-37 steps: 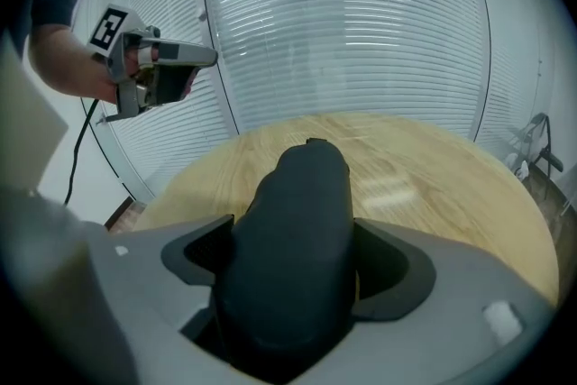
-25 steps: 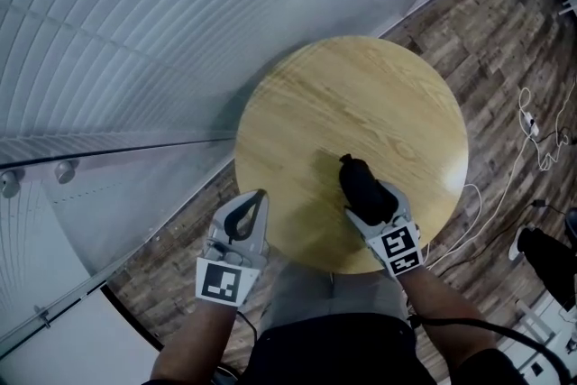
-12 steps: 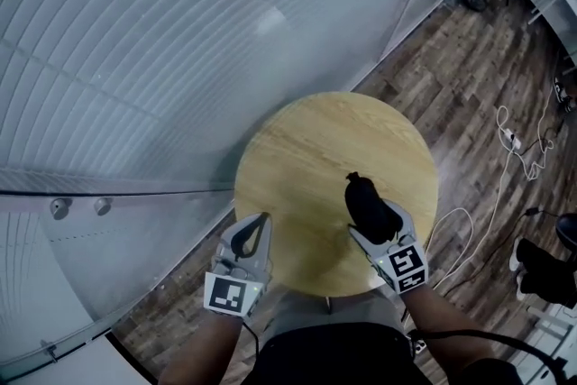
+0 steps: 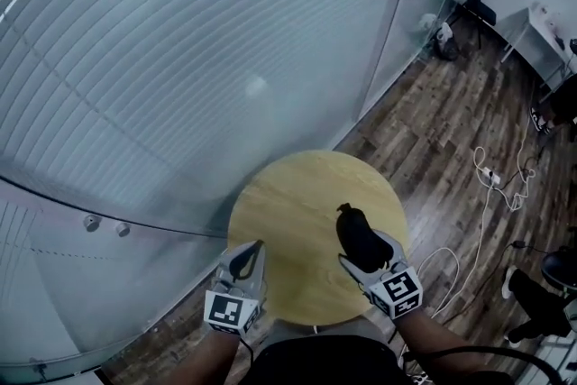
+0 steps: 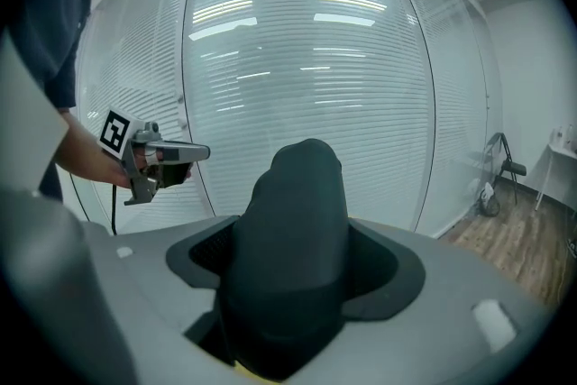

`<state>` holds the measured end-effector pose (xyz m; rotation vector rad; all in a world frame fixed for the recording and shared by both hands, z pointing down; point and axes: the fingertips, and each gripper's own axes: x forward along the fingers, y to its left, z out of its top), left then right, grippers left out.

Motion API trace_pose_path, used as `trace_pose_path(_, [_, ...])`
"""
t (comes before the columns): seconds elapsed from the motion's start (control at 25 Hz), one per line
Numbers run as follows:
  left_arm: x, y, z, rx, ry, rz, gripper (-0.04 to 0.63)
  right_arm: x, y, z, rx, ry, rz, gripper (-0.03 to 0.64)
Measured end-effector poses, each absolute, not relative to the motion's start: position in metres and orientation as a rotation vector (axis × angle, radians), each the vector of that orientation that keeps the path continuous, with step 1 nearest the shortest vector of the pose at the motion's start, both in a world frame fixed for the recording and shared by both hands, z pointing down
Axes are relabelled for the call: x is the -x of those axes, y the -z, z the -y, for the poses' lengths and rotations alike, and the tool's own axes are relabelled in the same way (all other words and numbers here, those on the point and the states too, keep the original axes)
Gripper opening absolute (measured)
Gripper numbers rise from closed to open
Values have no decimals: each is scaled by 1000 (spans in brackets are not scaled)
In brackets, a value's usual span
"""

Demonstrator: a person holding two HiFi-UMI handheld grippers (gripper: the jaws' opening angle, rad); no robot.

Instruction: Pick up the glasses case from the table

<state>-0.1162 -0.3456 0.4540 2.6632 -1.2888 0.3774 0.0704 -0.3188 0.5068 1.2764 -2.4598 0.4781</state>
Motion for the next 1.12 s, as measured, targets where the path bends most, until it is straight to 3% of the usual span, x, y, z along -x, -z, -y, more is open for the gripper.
trace_pose_path(0.32, [103,-427,326,-2742,-275,1314,5,-84,-471,296,-1314,-351,2548,362])
trace_pose_path(0.56, [104,-353,318,-2803,-258,1333,5,-81,-401,279,-1338,-298,2611,362])
trace_pose_path(1.12, [89,-345,304,-2865,-256,1254,5,-83,-373,273,-1407,-208,2642,362])
